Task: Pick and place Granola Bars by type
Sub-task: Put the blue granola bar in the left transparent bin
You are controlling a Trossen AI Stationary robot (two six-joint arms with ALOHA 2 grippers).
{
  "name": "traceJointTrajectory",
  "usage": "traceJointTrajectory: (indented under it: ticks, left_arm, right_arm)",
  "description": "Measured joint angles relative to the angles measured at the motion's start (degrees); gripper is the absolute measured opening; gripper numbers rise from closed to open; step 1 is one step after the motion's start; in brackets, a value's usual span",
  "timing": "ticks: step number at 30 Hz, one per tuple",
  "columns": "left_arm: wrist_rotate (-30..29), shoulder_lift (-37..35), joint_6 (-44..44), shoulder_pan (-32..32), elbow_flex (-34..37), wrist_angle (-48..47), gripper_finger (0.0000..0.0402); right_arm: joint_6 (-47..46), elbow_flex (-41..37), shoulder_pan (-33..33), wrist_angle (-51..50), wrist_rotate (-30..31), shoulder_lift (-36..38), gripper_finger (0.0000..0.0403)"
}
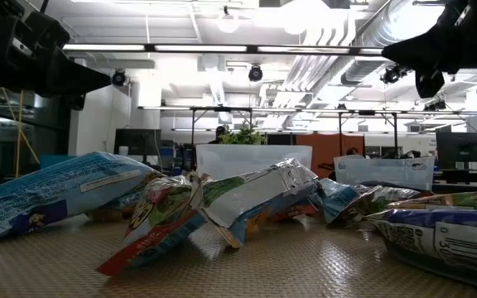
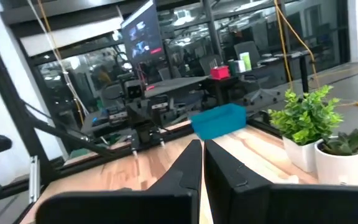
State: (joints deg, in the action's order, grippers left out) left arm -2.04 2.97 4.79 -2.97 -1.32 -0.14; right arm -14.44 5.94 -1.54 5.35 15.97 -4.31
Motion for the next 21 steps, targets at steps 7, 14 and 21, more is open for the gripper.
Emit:
traceJointTrajectory:
  ticks: [7, 14, 21]
  left_arm:
    - [-0.02, -0.01, -0.01, 0.0, 0.02, 0.0, 0.0001]
    - [-0.02, -0.01, 0.0, 0.01, 0.01, 0.0, 0.0001]
    - [-0.02, -0.01, 0.0, 0.01, 0.02, 0.0, 0.0001]
  right_arm:
    - [1.26, 8.12, 0.0, -5.0, -0.94, -12.1, 0.0]
    - [-3.56, 21.8, 0.0, -19.88, -5.12, -28.88, 0.0]
    - [0.12, 33.67, 0.04, -25.06, -12.45, -43.02, 0.0]
